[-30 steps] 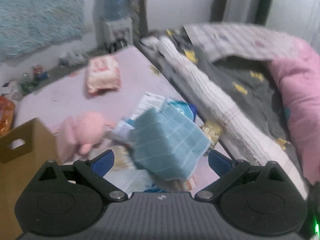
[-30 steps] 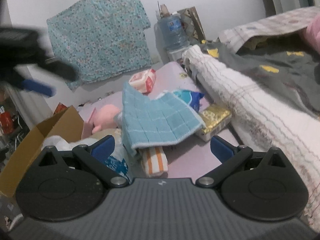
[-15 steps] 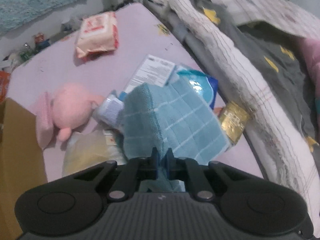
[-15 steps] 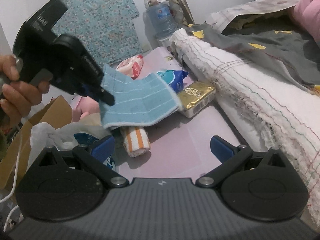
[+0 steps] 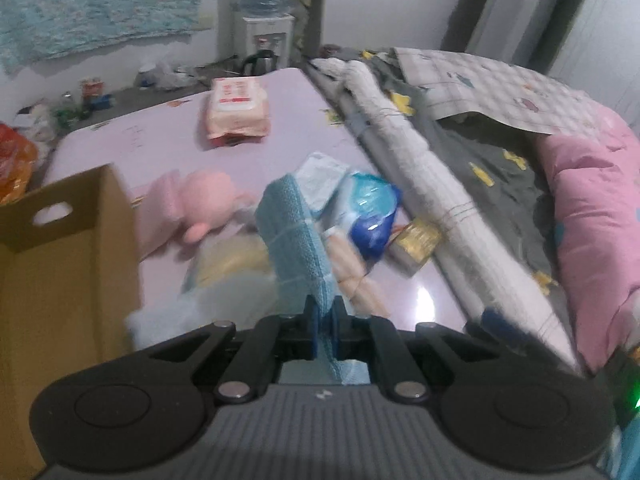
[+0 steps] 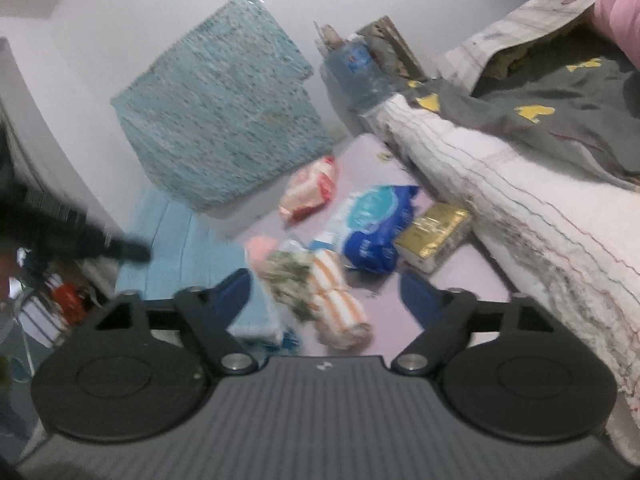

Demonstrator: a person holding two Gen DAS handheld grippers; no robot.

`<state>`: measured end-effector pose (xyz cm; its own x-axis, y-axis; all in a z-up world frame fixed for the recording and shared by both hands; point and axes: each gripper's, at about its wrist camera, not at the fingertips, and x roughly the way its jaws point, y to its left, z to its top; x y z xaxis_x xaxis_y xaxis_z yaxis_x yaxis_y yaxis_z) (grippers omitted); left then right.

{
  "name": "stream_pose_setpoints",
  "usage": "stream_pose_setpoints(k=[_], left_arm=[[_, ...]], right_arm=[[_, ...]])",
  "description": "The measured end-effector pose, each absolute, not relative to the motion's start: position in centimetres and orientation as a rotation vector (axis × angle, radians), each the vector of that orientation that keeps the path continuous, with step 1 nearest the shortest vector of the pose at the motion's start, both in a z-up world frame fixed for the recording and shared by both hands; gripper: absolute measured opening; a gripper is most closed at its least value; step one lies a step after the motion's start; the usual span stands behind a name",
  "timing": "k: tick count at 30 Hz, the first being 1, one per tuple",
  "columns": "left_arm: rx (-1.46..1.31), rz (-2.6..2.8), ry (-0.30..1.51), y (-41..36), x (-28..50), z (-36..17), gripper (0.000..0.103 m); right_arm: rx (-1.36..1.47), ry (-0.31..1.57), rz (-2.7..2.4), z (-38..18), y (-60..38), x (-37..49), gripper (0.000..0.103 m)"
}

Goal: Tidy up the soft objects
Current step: 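Grasp the blue checked towel with the left gripper and lift it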

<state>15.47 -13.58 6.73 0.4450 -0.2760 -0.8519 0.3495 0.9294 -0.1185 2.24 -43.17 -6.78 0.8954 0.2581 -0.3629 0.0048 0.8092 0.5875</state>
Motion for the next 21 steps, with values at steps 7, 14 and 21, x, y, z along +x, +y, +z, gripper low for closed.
stream_pose_setpoints(k=[7, 14, 21], left_arm=[[0.041, -0.207, 1.014, -6.9, 11.3, 4.6, 0.006], [-0.049, -0.203, 0.946, -3.3, 7.9, 5.1, 0.006], [-0.111, -0.310, 0.926, -4.5, 8.8, 4.8, 0.007]], right_arm=[[0.688, 0.499, 0.422, -5.3, -39.2, 3.8, 0.029], [0.597, 0.619, 0.621, -5.0, -31.4, 7.2, 0.016], [0.549, 0.729, 0.655, -6.0, -27.9, 8.5, 0.016]])
